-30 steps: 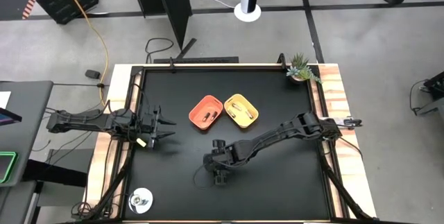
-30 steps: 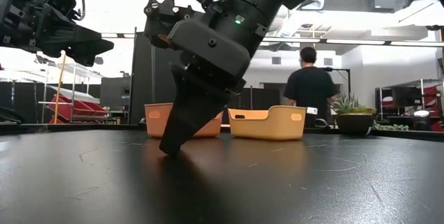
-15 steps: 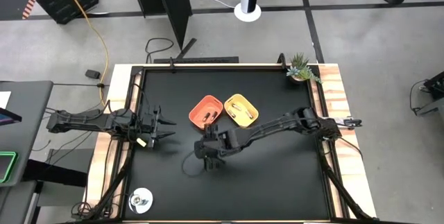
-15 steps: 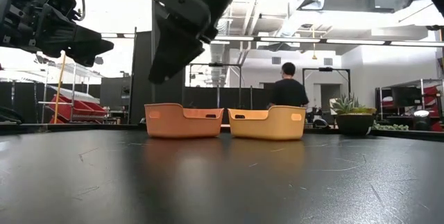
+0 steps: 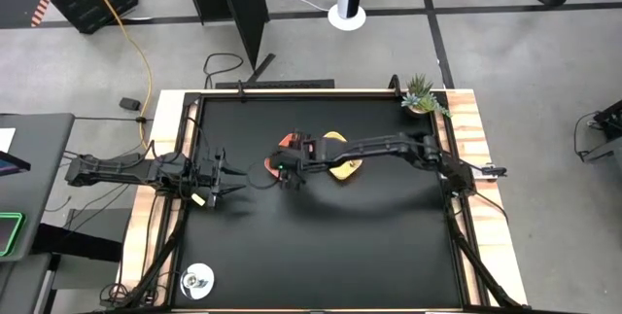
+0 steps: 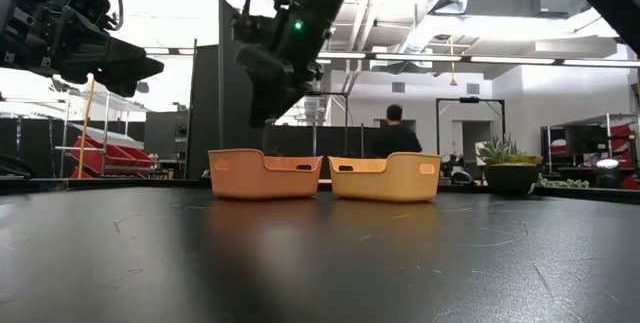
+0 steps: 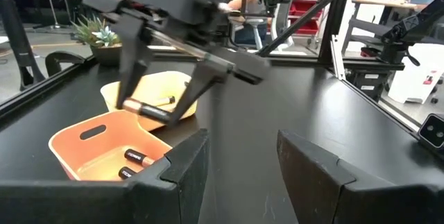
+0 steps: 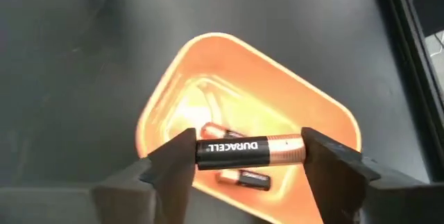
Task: Sort batteries
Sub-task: Put the black battery into the orange bin
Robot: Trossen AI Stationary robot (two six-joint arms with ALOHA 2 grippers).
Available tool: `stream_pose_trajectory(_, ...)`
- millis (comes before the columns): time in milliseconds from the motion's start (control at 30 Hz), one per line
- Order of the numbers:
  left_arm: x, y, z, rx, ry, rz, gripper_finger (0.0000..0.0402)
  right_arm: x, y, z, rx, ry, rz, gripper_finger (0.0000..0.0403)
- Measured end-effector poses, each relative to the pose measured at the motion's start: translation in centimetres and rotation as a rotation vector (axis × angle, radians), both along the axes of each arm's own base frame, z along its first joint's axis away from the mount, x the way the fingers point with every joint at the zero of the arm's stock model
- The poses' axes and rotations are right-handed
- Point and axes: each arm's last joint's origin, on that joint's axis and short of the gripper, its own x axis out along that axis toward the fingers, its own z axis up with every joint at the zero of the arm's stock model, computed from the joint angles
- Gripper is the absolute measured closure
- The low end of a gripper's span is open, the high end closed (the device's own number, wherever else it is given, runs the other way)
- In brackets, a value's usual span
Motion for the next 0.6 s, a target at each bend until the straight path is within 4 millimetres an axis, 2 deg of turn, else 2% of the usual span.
stream_pose_trajectory(200,0.0,0.0,0.0,0.0,0.0,0.0,0.0235,0.1,-0.7,0.0,0.003,-0.01,-0.01,0.0082)
stream_pose_trajectory(333,0.0,0.0,0.0,0.0,0.0,0.0,0.0235,0.2,-0.9,0.1,0.005,-0.028,-0.01,0.0056)
stream_pose_trajectory(467,0.0,0.0,0.0,0.0,0.0,0.0,0.0235,0.6,-0.5,0.8,-0.05,-0.081,0.004,0.0054)
stream_pose_trajectory(600,0.0,0.0,0.0,0.0,-0.001,0.0,0.0235,0.6,0.8,2.9,-0.106,-0.166,0.034,0.0081)
